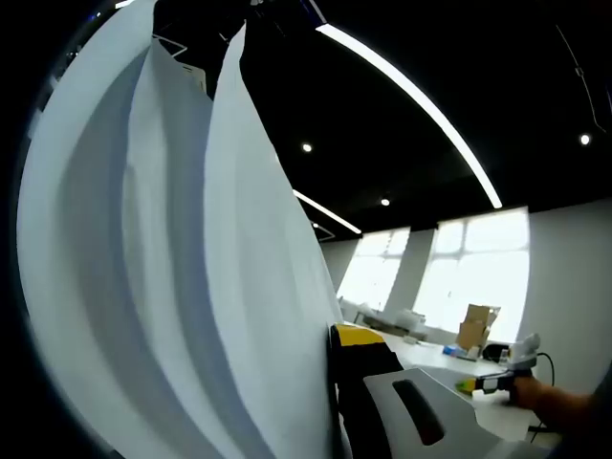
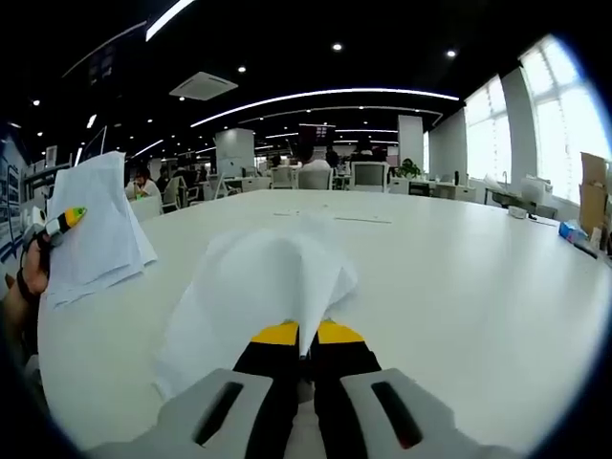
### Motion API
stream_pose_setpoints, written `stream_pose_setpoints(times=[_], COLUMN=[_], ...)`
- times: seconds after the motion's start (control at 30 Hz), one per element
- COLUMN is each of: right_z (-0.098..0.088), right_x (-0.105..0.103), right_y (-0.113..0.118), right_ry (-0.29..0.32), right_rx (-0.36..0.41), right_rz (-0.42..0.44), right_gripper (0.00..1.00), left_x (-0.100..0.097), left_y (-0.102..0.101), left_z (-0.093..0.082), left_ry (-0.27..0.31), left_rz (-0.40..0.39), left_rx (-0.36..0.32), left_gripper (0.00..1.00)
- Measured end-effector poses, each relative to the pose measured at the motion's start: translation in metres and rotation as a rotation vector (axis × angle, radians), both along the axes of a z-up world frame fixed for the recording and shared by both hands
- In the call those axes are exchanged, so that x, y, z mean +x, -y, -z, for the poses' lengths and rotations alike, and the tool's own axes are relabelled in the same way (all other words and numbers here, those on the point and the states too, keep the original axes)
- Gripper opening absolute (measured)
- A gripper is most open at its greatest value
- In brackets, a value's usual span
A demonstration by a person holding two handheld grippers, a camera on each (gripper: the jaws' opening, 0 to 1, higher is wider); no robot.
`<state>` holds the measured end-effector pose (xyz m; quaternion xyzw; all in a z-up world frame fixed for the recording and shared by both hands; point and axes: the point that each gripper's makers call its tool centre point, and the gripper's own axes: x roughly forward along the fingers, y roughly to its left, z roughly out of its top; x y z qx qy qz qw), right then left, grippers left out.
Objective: Organize the stack of printing papers by aligning and flattening the scattered papers on the table
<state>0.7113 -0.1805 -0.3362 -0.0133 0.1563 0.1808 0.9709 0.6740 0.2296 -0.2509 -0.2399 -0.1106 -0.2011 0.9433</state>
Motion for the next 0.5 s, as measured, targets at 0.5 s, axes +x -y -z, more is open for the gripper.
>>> stream_pose_setpoints(times=[0.5], right_z=[-0.013], right_x=[0.003], right_y=[0.006], right_ry=[0.047], right_rx=[0.049], right_rz=[0.005], right_gripper=[0.0], left_x=[0.0], left_y=[0.001], left_z=[0.0], left_ry=[-0.002], left_rz=[-0.001], left_rx=[0.003], left_gripper=[0.08])
